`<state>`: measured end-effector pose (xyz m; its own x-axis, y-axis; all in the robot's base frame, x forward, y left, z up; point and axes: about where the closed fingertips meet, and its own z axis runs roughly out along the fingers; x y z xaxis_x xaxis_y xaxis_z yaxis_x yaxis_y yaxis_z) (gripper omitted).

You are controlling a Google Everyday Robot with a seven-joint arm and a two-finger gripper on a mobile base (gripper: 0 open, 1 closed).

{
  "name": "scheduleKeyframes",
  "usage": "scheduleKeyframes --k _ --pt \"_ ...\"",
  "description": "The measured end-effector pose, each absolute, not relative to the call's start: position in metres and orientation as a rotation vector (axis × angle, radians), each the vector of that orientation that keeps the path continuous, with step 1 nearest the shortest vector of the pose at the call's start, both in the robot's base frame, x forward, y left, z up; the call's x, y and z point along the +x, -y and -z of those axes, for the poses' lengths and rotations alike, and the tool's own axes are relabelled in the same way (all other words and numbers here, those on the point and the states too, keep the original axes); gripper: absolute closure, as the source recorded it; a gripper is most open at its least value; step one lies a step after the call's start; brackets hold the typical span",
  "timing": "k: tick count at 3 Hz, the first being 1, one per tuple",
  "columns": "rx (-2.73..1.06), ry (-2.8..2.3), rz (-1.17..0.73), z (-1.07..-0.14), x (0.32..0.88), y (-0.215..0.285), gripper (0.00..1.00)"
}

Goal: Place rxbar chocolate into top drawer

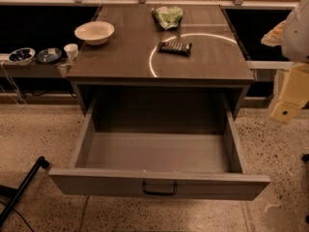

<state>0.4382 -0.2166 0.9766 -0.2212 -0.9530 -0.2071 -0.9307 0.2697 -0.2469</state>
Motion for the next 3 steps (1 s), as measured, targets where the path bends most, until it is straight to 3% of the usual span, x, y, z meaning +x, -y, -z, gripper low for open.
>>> scheduleKeyframes --k 1,3 --pt "-1.724 -2.23 0.1 -0.978 0.438 0.216 0.0" --pt "-1.816 -2.147 0.088 -0.975 0.532 0.178 0.0"
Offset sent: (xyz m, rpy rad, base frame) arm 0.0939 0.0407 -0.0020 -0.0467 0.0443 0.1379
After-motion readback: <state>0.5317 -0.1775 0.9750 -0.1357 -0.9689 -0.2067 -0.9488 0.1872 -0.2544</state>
